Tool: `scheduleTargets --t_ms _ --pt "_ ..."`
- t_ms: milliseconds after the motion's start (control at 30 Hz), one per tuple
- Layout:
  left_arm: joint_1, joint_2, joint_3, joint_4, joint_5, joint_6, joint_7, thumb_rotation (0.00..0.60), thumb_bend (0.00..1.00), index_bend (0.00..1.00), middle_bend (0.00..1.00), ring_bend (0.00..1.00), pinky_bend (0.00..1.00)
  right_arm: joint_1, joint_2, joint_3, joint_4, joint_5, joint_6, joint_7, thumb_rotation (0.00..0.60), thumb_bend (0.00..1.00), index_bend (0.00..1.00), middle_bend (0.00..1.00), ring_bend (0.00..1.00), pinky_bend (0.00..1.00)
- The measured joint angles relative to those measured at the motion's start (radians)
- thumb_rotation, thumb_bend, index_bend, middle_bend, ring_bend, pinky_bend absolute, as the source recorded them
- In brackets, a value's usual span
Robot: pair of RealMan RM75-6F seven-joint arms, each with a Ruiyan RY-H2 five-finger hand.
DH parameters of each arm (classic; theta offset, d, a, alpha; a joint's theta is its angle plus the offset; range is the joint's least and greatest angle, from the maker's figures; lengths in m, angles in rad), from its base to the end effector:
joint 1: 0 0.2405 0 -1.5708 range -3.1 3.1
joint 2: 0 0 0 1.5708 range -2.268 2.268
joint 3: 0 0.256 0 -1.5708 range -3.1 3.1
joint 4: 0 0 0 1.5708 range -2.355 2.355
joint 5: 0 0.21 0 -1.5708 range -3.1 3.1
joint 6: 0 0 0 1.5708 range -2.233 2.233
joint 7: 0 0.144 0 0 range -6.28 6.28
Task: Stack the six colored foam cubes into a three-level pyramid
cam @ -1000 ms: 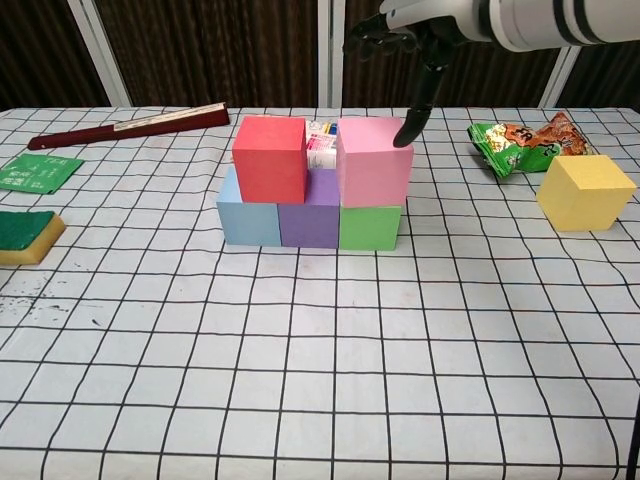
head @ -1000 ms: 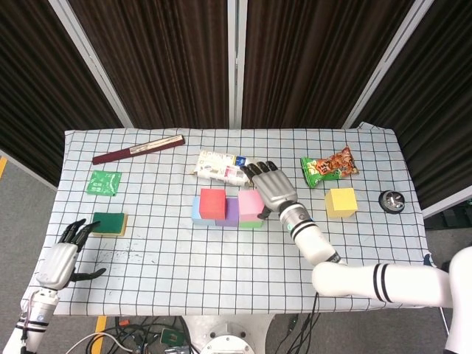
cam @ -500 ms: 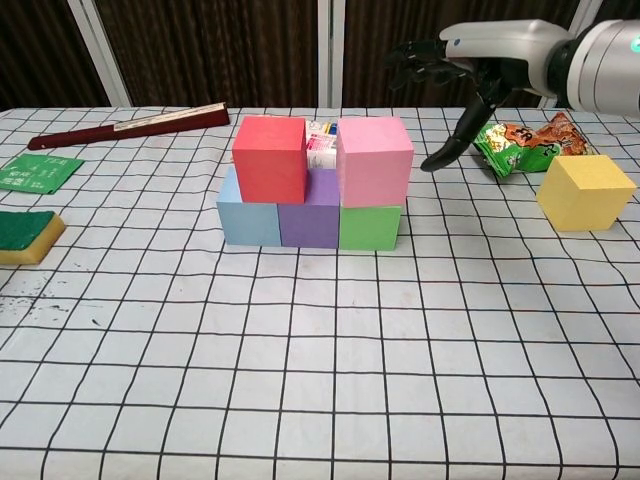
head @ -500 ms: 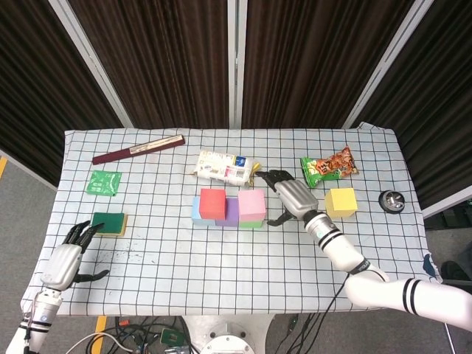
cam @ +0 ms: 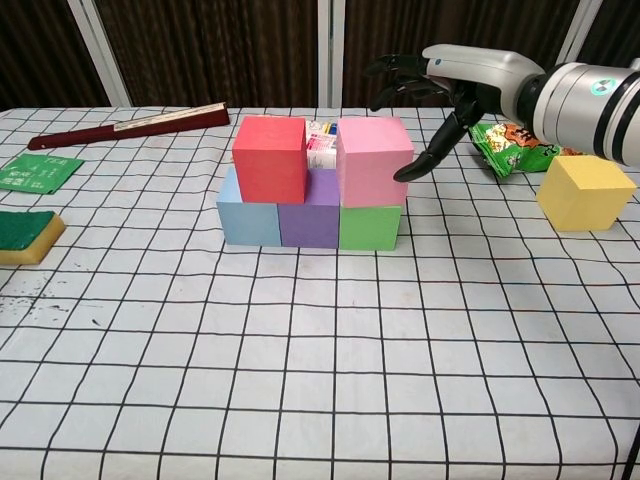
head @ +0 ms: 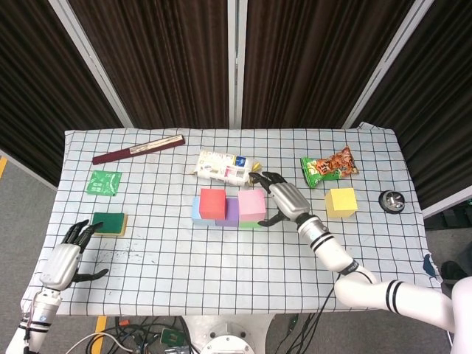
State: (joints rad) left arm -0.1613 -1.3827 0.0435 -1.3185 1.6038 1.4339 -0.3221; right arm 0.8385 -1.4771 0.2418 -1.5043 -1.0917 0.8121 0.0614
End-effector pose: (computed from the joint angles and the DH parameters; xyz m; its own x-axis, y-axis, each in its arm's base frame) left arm -0.3204 0.1866 0.0727 0.1448 0.1615 0.9762 0.9820 -0.1448 -0.1216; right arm -0.1119 -0.3685 -0.0020 0.1262 -0.4358 0.8912 -0.9456 -0.3245 -0.0248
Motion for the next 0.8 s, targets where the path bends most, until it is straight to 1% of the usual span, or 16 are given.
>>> scheduleTargets --t_ms 267,467,667,800 --pt "-0.004 0.005 0.003 -0.004 -0.003 -0.013 -0.010 0.600 0.00 0.10 0.14 0.02 0.07 0.005 -0.021 0.009 0.019 0.023 0.013 -0.029 0.600 0.00 0.00 0.32 0.00 0.00" --pt "-0.006 0.006 0.003 -0.005 -0.003 -0.013 -0.006 0.600 0.00 0.10 0.14 0.02 0.07 0.007 -0.035 0.013 0.027 0.040 0.026 -0.059 0.600 0.00 0.00 0.36 0.00 0.00" --pt "-0.006 0.003 0.005 -0.001 0.001 -0.012 -0.010 0.600 0.00 0.10 0.14 0.02 0.07 0.001 -0.037 0.019 0.013 0.050 0.049 -0.076 0.600 0.06 0.00 0.41 0.00 0.00" --pt "-0.008 0.002 0.008 -0.003 0.005 -0.014 -0.005 0.600 0.00 0.10 0.14 0.02 0.07 -0.006 -0.032 0.026 -0.001 0.051 0.065 -0.079 0.600 0.07 0.00 0.43 0.00 0.00"
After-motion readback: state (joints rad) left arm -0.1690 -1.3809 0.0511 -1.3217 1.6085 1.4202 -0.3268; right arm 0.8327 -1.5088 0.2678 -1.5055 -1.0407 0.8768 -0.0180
